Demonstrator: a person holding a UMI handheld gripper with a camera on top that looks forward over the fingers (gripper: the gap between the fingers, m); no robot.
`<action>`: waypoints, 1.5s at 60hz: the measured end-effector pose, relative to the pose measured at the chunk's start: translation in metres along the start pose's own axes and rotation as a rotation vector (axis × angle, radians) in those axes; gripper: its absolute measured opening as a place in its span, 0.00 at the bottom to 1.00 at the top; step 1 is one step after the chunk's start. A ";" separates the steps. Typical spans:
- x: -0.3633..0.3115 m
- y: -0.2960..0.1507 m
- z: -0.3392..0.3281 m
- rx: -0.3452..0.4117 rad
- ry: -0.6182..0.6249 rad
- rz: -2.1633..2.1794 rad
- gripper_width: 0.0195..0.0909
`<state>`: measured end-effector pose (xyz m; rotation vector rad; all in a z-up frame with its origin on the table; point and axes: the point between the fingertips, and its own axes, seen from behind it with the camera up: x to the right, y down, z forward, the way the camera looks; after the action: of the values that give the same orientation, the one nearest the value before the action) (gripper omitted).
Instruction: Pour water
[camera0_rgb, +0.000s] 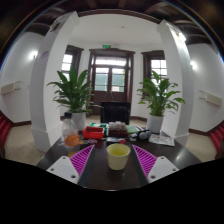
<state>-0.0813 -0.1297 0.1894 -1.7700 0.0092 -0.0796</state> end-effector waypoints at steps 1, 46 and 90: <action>-0.001 0.001 0.001 -0.001 -0.010 -0.002 0.75; -0.080 -0.048 0.156 0.044 -0.221 0.017 0.71; -0.079 -0.058 0.174 0.058 -0.236 0.468 0.22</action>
<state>-0.1525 0.0561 0.2082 -1.6690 0.2467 0.4625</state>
